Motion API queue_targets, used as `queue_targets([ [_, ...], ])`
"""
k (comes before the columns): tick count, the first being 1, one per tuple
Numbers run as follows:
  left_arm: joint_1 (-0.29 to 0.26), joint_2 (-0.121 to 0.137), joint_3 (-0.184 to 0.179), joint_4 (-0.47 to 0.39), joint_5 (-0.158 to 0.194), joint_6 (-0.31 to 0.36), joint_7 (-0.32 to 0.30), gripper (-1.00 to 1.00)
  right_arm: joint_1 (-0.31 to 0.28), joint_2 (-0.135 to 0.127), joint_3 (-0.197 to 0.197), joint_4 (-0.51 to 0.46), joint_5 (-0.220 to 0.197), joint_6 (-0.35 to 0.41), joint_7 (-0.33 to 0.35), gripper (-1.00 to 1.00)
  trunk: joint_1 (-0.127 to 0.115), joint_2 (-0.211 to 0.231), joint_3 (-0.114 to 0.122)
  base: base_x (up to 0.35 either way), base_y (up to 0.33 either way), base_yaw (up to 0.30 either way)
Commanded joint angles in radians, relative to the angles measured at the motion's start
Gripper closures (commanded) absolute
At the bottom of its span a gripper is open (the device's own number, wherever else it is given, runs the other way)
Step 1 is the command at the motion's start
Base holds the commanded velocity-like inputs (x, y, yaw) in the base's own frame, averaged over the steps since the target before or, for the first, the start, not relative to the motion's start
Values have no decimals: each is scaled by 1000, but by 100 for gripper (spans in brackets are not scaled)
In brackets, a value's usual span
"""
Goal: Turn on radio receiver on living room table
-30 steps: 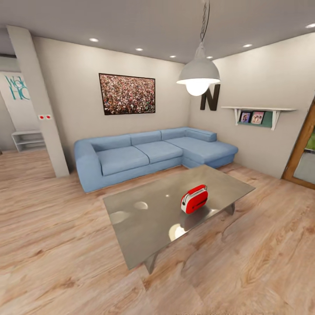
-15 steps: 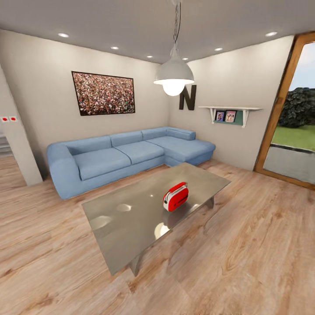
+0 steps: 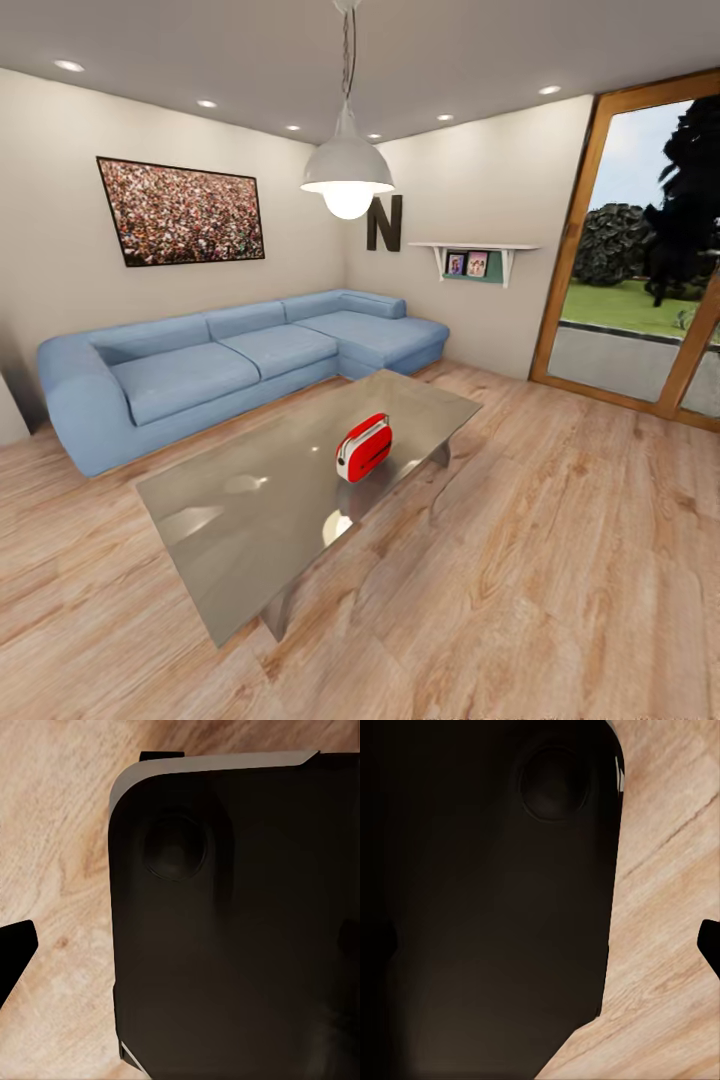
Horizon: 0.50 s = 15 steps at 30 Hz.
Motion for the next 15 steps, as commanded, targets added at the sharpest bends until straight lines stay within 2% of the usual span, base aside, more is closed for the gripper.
queue_targets([
  [1, 0, 0, 0, 0, 0, 0, 0, -100, 0, 0, 0, 0, 0, 0, 0, -100, 0, 0, 0, 0, 0, -76],
  [8, 0, 0, 0, 0, 0, 0, 0, -100, 0, 0, 0, 0, 0, 0, 0, -100, 0, 0, 0, 6, 0, -20],
  [15, 0, 1, 1, 1, 0, 0, 0, -100, 0, 0, 0, 0, 0, 0, 0, -100, 0, 0, 0, 242, 0, -1],
])
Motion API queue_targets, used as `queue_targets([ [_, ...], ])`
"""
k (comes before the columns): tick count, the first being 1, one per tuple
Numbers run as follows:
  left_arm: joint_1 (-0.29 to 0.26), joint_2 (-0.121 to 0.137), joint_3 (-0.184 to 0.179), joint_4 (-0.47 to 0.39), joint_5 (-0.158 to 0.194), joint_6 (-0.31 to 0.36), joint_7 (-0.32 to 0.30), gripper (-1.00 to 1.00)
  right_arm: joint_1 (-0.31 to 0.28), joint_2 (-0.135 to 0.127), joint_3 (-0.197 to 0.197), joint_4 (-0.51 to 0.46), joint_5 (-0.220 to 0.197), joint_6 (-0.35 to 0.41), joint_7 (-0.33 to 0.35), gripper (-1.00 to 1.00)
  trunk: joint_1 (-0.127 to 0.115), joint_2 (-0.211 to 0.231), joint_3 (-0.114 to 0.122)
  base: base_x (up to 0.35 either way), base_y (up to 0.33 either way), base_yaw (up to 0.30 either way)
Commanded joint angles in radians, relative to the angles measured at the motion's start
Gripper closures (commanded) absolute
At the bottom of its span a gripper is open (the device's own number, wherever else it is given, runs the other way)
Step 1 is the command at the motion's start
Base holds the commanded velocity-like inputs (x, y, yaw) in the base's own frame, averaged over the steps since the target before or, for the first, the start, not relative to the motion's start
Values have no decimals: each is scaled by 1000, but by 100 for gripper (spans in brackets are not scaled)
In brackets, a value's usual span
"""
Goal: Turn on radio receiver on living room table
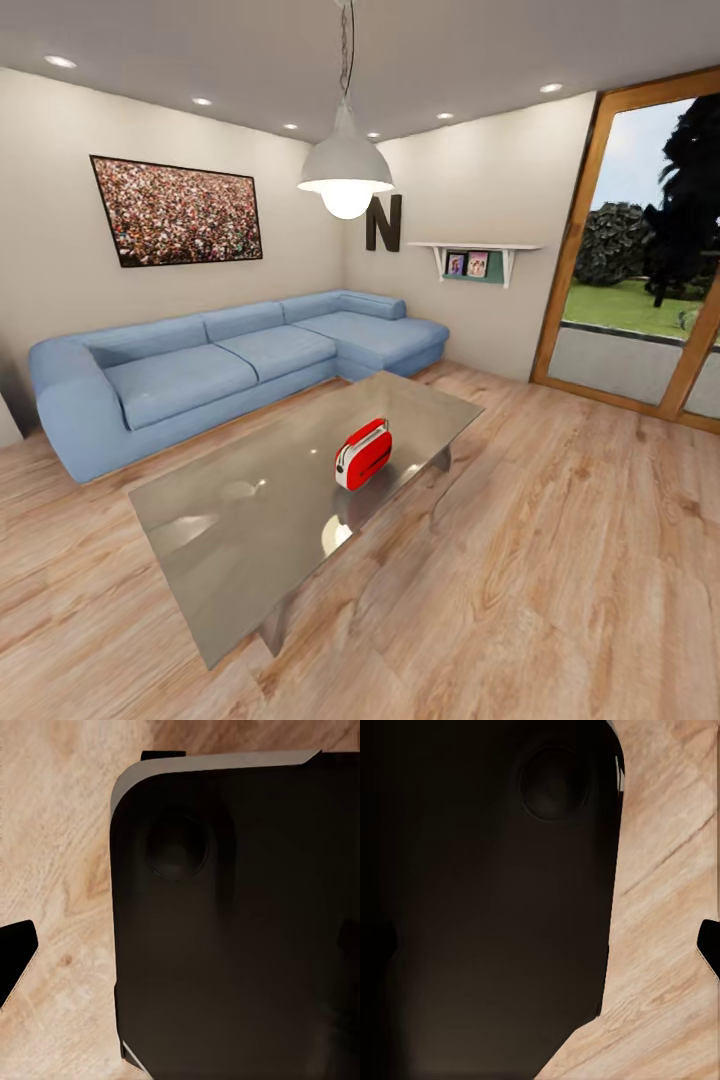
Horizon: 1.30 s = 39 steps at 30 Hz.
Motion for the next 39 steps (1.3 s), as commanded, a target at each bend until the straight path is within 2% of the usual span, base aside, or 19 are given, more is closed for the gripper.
queue_targets([
  [1, 0, 0, 0, 0, 0, 0, 0, -100, 0, 0, 0, 0, 0, 0, 0, -100, 0, 0, 0, 306, 0, 0],
  [23, 0, 0, 0, 0, 0, 0, 0, -100, 0, 1, 0, 0, 0, 3, -1, -100, 0, 0, 0, 320, 0, 0],
  [39, 0, 0, 0, 0, 0, 0, 0, -100, 0, 2, -4, 0, -2, 0, -3, -100, 0, 0, 7, 25, 0, -249],
])
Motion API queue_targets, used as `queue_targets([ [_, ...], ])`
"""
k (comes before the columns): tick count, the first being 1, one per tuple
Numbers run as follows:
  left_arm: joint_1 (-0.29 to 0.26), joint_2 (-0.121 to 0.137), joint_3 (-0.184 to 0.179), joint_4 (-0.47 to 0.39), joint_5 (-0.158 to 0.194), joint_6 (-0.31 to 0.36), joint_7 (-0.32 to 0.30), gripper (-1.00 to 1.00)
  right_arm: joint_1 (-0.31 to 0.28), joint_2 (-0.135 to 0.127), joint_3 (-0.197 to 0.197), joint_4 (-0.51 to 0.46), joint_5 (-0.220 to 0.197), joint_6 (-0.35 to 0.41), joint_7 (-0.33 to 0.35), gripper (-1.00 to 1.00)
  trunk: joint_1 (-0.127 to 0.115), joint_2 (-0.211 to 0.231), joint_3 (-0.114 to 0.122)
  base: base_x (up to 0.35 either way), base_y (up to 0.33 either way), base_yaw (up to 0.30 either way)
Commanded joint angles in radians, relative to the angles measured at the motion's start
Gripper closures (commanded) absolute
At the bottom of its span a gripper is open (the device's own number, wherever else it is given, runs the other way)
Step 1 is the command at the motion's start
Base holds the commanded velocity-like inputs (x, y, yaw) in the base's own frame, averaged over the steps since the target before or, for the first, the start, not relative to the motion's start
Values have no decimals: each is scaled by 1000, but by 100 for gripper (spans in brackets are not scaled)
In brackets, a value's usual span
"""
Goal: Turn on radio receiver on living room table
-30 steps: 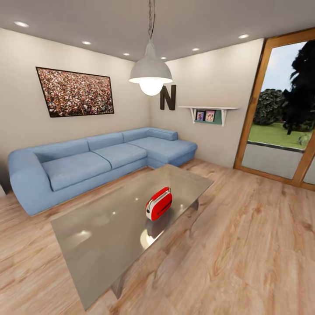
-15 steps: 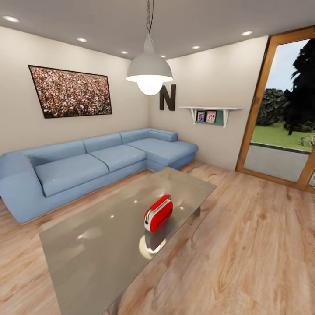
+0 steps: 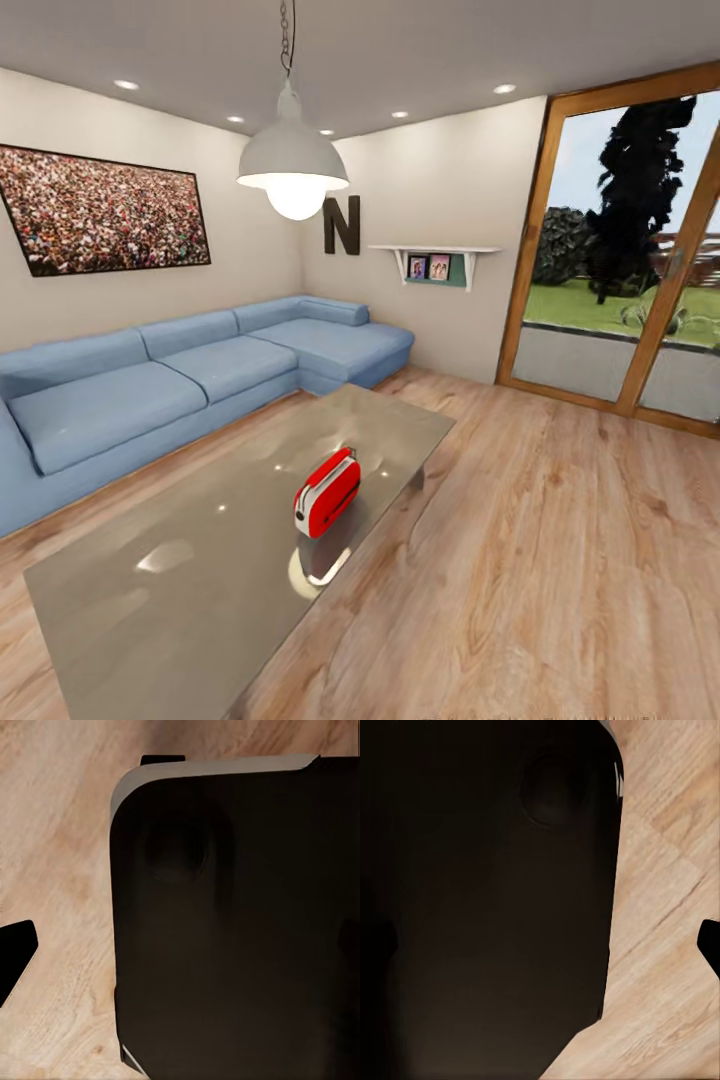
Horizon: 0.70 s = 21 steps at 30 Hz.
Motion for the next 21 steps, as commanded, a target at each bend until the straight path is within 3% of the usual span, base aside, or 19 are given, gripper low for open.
queue_targets([
  [1, 0, 0, 0, 0, 0, 0, 0, -100, 0, 0, 0, 0, 0, 0, 0, -100, 0, 0, 0, 0, 0, -276],
  [21, 0, -1, 0, 0, 0, 0, 0, -100, 0, 0, 1, 0, 0, 0, 0, -100, 0, 0, 10, 0, 0, -276],
])
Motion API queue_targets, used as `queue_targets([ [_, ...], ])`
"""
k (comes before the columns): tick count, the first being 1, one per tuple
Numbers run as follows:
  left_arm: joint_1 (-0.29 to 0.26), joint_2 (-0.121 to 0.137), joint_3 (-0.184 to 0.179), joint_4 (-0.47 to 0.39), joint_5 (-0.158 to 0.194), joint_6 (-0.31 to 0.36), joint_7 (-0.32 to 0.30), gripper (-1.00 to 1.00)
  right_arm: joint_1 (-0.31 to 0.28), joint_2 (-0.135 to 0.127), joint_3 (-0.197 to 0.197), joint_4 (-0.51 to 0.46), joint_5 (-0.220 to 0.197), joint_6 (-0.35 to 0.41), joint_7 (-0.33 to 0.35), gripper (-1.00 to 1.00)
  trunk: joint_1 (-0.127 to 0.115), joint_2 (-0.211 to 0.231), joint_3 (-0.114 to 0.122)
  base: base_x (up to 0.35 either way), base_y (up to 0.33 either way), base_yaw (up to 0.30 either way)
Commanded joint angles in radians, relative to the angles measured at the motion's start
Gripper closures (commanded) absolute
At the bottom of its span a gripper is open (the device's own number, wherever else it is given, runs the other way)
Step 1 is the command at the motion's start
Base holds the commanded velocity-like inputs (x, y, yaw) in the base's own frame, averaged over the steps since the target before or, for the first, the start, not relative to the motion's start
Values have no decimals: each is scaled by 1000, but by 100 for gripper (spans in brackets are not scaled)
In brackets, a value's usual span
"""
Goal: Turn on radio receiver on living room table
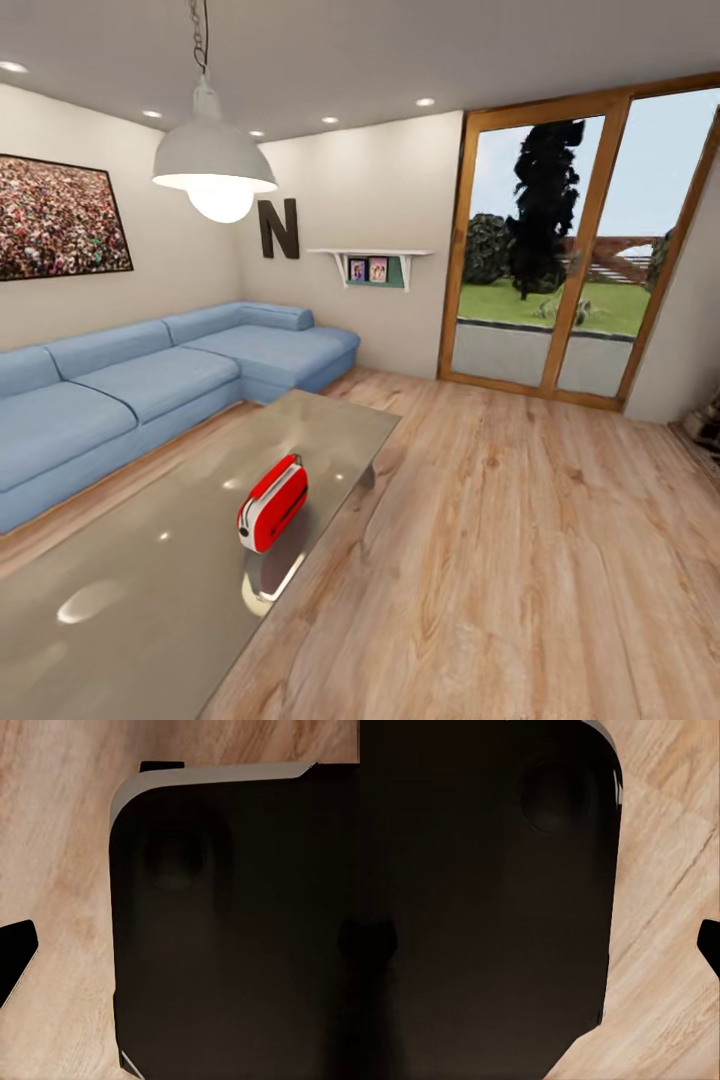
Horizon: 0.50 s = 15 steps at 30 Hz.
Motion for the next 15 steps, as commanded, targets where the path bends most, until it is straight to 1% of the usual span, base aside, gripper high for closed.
queue_targets([
  [1, 0, 0, 0, 0, 0, 0, 0, -100, 0, 0, 0, 0, 0, 0, 0, -100, 0, 0, 0, 0, 0, -276],
  [15, 0, 0, 1, 0, 1, 0, 0, -100, 0, 0, 0, 0, 0, 0, 0, -100, 0, 0, 7, 0, 0, -276],
])
